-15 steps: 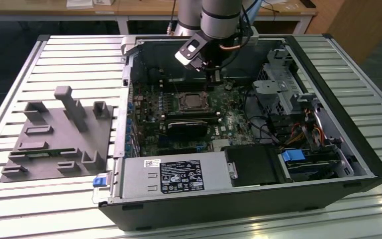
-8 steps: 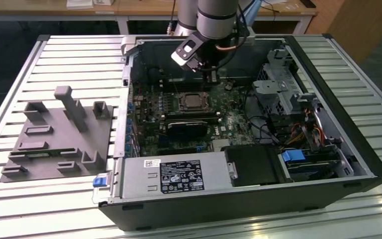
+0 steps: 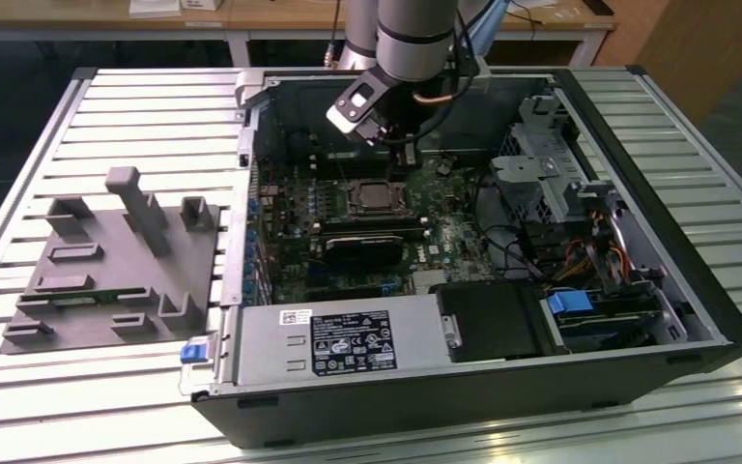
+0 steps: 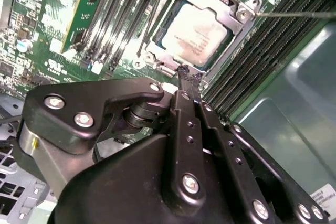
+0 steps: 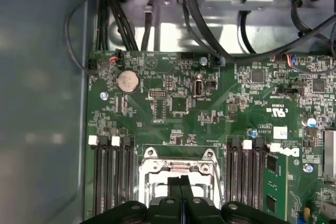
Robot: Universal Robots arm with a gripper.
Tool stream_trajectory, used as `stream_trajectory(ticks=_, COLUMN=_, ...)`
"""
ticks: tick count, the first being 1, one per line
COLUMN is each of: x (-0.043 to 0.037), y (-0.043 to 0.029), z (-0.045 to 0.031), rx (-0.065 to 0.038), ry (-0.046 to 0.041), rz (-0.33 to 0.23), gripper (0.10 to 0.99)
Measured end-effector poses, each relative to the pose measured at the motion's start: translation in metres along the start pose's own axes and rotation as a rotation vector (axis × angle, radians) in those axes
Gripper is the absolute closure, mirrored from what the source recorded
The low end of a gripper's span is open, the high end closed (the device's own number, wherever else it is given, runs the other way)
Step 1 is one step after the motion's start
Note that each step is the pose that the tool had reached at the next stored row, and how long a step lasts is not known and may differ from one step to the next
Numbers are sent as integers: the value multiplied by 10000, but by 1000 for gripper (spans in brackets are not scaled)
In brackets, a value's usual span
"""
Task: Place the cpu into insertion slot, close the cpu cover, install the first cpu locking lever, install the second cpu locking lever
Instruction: 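Close the cpu cover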
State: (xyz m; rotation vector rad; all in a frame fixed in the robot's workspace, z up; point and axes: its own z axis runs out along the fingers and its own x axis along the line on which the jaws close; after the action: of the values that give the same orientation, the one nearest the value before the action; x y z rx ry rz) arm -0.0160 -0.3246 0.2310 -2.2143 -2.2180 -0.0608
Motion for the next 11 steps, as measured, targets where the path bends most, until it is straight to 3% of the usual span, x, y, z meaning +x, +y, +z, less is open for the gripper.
stream_trajectory(ticks=7, x=-15, y=-192, z=17, rx=-1, ry=1, rz=0, gripper=980)
stream_trajectory(ticks=11, x=-15, y=-256, z=28, rx=1, ry=-1, rz=2, gripper=980)
